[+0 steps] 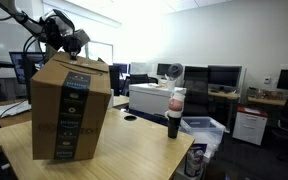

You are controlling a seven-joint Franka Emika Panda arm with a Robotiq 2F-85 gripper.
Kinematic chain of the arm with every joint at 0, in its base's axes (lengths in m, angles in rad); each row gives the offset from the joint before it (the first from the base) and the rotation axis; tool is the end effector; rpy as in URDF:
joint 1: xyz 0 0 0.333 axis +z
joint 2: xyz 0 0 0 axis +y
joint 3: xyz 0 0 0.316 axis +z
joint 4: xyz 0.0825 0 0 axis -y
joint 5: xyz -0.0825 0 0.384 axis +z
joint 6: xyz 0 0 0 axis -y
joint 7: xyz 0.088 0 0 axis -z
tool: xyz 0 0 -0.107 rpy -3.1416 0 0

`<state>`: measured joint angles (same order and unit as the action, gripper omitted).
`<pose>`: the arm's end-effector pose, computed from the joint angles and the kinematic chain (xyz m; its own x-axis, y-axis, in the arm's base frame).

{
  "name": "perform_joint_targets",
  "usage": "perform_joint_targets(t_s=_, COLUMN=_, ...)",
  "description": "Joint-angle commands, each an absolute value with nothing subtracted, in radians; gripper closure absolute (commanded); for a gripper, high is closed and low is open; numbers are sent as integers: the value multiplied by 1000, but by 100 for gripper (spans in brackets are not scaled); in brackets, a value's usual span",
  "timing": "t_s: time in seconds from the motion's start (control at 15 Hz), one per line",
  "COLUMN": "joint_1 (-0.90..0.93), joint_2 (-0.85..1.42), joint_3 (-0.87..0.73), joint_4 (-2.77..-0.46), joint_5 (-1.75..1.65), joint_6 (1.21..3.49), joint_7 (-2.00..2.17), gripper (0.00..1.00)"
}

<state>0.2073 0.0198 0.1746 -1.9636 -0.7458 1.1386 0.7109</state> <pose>0.4667 0.0889 0.4645 0.9217 -0.3781 -0.0861 -0.0984 -0.4428 0.8912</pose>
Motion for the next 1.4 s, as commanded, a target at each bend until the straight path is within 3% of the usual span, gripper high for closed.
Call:
perform_joint_targets(t_s=0.0, joint_1=156, joint_2=-109, joint_3=135, joint_4=-2058, joint_5=-708, joint_6=1273, joint_7=735, gripper=94)
perform_joint_targets(t_s=1.33, joint_1=-24, joint_2=-218, joint_3=-45, joint_4=-2141, joint_5=-594, joint_6=1788, joint_7=553, gripper=94)
